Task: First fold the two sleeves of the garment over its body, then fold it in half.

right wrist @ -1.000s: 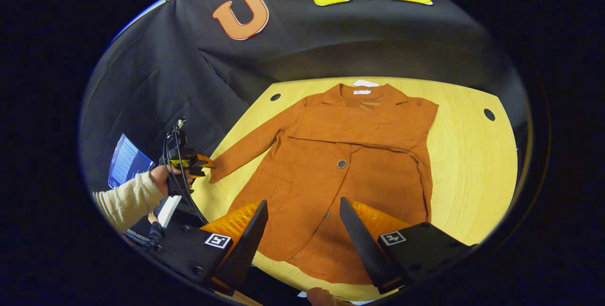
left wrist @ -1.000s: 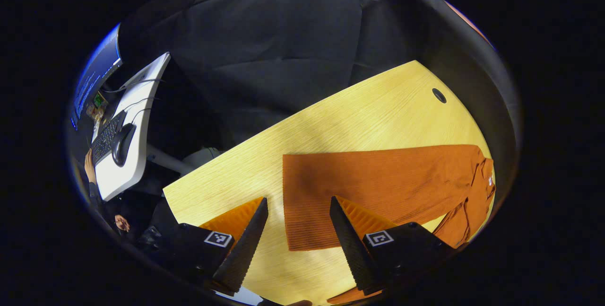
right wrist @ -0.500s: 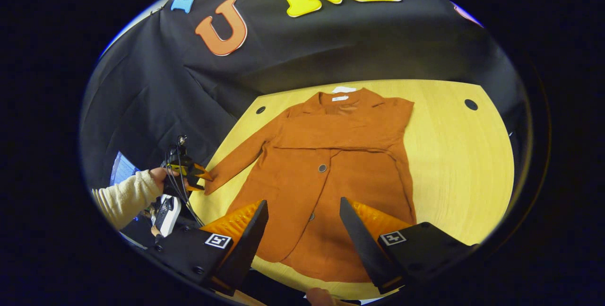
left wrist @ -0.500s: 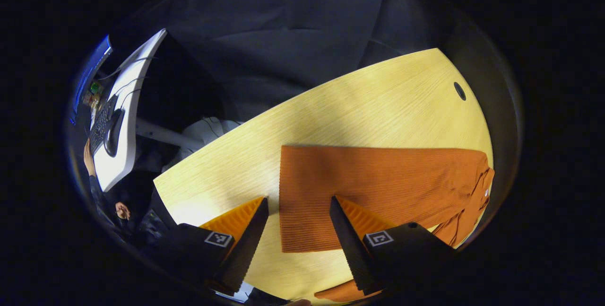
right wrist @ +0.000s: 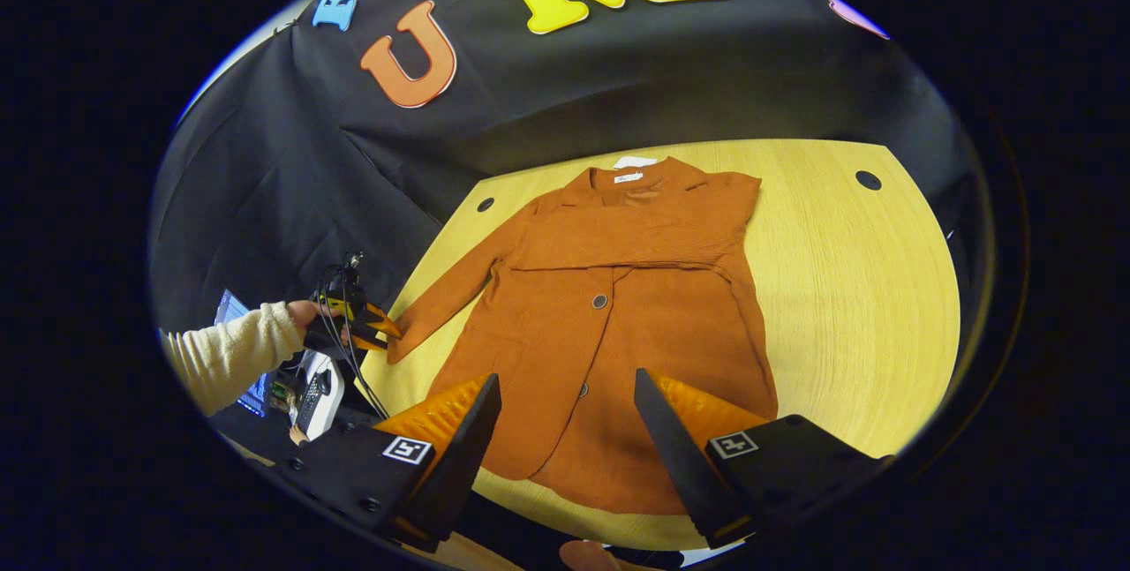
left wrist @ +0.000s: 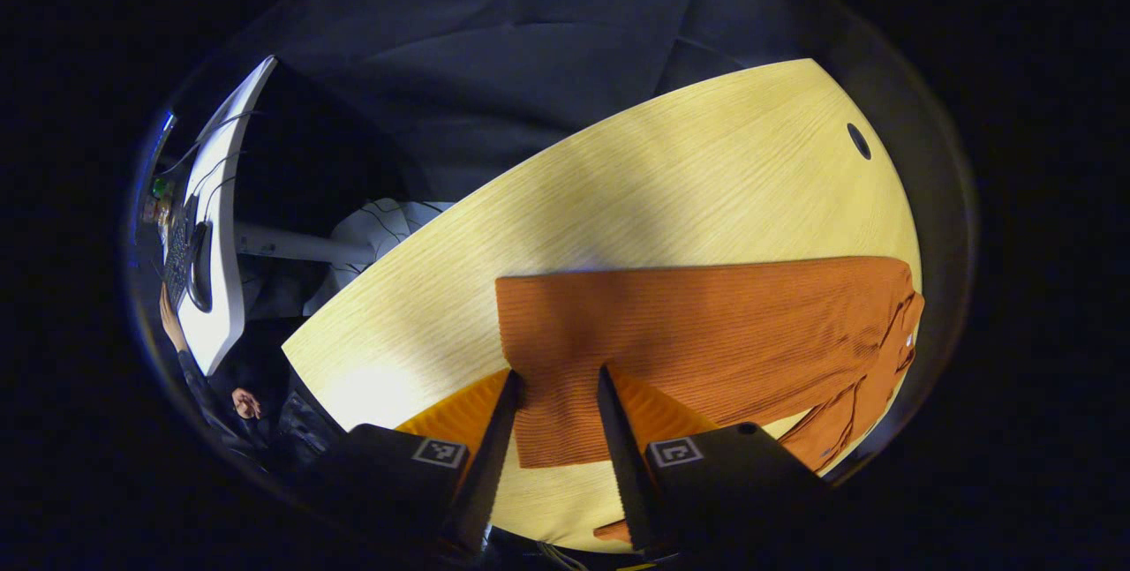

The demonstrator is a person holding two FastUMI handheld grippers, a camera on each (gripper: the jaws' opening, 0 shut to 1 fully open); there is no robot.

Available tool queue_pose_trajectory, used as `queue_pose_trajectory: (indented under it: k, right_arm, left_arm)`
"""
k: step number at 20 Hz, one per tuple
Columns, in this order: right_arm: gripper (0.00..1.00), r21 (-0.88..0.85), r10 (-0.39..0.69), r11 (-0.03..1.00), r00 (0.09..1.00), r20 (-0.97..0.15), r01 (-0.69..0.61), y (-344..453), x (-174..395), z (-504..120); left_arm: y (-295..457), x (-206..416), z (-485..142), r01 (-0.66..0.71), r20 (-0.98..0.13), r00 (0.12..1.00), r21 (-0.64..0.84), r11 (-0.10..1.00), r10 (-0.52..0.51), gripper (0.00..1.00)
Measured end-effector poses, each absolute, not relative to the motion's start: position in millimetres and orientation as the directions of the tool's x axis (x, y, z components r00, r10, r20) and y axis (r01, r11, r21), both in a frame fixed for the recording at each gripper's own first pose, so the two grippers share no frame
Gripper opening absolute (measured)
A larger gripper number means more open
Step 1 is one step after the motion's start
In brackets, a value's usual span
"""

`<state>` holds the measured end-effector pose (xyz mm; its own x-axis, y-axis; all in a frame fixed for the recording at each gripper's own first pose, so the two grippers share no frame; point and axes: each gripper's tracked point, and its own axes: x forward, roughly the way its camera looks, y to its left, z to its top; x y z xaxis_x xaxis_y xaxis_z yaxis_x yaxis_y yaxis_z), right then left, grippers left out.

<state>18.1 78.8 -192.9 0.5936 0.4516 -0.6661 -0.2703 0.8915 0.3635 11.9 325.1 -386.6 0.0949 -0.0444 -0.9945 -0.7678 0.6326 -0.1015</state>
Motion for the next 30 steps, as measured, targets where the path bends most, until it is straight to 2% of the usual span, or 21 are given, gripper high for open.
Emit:
queue_pose_trajectory:
  k: [1, 2, 3, 4, 5, 6, 7, 8, 9, 10, 11, 13, 15, 16, 18, 20, 25, 26, 27, 28, 30]
  right_arm:
    - [0.98, 0.362, 0.451, 0.892, 0.596, -0.664, -0.272, 79, 17, -191]
    - [0.98, 0.357, 0.447, 0.894, 0.600, -0.663, -0.271, 79, 16, -189]
    - [0.94, 0.351, 0.442, 0.896, 0.603, -0.664, -0.271, 79, 17, -189]
    - [0.98, 0.346, 0.438, 0.898, 0.604, -0.666, -0.270, 79, 16, -190]
    - [0.94, 0.345, 0.438, 0.899, 0.600, -0.669, -0.272, 81, 14, -189]
    - [0.94, 0.338, 0.436, 0.900, 0.598, -0.672, -0.276, 82, 13, -190]
    - [0.98, 0.332, 0.433, 0.901, 0.600, -0.673, -0.279, 82, 13, -189]
    - [0.98, 0.328, 0.433, 0.901, 0.601, -0.672, -0.282, 83, 12, -187]
    - [0.94, 0.327, 0.433, 0.901, 0.601, -0.672, -0.284, 83, 11, -187]
    - [0.94, 0.328, 0.436, 0.900, 0.598, -0.672, -0.287, 84, 9, -188]
    - [0.98, 0.329, 0.437, 0.899, 0.593, -0.676, -0.289, 83, 7, -189]
    - [0.98, 0.330, 0.430, 0.903, 0.586, -0.687, -0.276, 79, 4, -194]
    - [0.98, 0.348, 0.434, 0.901, 0.580, -0.689, -0.260, 78, 2, -196]
    - [0.94, 0.352, 0.433, 0.901, 0.579, -0.691, -0.254, 76, -1, -196]
    - [0.94, 0.345, 0.424, 0.905, 0.586, -0.690, -0.249, 72, -5, -194]
    - [0.98, 0.342, 0.416, 0.909, 0.595, -0.688, -0.240, 66, -8, -193]
    - [0.98, 0.352, 0.382, 0.919, 0.615, -0.690, -0.175, 47, -8, -196]
    - [0.94, 0.349, 0.371, 0.923, 0.621, -0.690, -0.164, 43, -9, -195]
    - [0.98, 0.349, 0.364, 0.925, 0.630, -0.686, -0.154, 39, -9, -193]
    - [0.98, 0.350, 0.355, 0.926, 0.639, -0.682, -0.142, 36, -9, -192]
    - [0.94, 0.353, 0.335, 0.929, 0.655, -0.678, -0.110, 28, -9, -193]
  left_arm:
    - [323, 15, -385, -0.760, -0.994, 0.098, -0.105, 0.642, -0.047, 0.56]
    - [320, 18, -384, -0.752, -0.993, 0.108, -0.115, 0.649, -0.051, 0.42]
    - [318, 21, -385, -0.747, -0.992, 0.113, -0.120, 0.654, -0.053, 0.36]
    - [316, 24, -383, -0.744, -0.991, 0.120, -0.126, 0.657, -0.055, 0.20]
    - [315, 24, -384, -0.741, -0.991, 0.123, -0.128, 0.660, -0.054, 0.16]
    - [314, 25, -383, -0.738, -0.990, 0.132, -0.138, 0.660, -0.059, 0.08]
    - [312, 25, -382, -0.736, -0.988, 0.138, -0.147, 0.660, -0.066, 0.07]
    - [310, 28, -378, -0.734, -0.985, 0.155, -0.165, 0.659, -0.074, 0.05]
    - [310, 33, -372, -0.727, -0.981, 0.181, -0.183, 0.662, -0.072, 0.04]
    - [309, 39, -365, -0.712, -0.975, 0.211, -0.201, 0.673, -0.068, 0.03]
    - [307, 44, -355, -0.692, -0.969, 0.239, -0.215, 0.689, -0.063, 0.03]
    - [300, 62, -329, -0.647, -0.953, 0.297, -0.245, 0.722, -0.058, 0.04]
    - [286, 85, -302, -0.597, -0.933, 0.354, -0.284, 0.751, -0.072, 0.03]
    - [279, 97, -288, -0.572, -0.920, 0.384, -0.299, 0.764, -0.073, 0.03]
    - [256, 123, -258, -0.498, -0.886, 0.453, -0.342, 0.797, -0.096, 0.03]
    - [238, 152, -228, -0.400, -0.857, 0.508, -0.328, 0.856, -0.091, 0.03]
    - [170, 207, -183, -0.204, -0.808, 0.572, -0.311, 0.928, -0.145, 0.03]
    - [154, 217, -177, -0.175, -0.803, 0.572, -0.320, 0.931, -0.168, 0.03]
    - [133, 229, -173, -0.140, -0.790, 0.582, -0.328, 0.934, -0.191, 0.03]
    - [116, 242, -166, -0.097, -0.772, 0.601, -0.330, 0.939, -0.210, 0.03]
    - [80, 262, -156, -0.019, -0.746, 0.618, -0.330, 0.944, -0.248, 0.03]
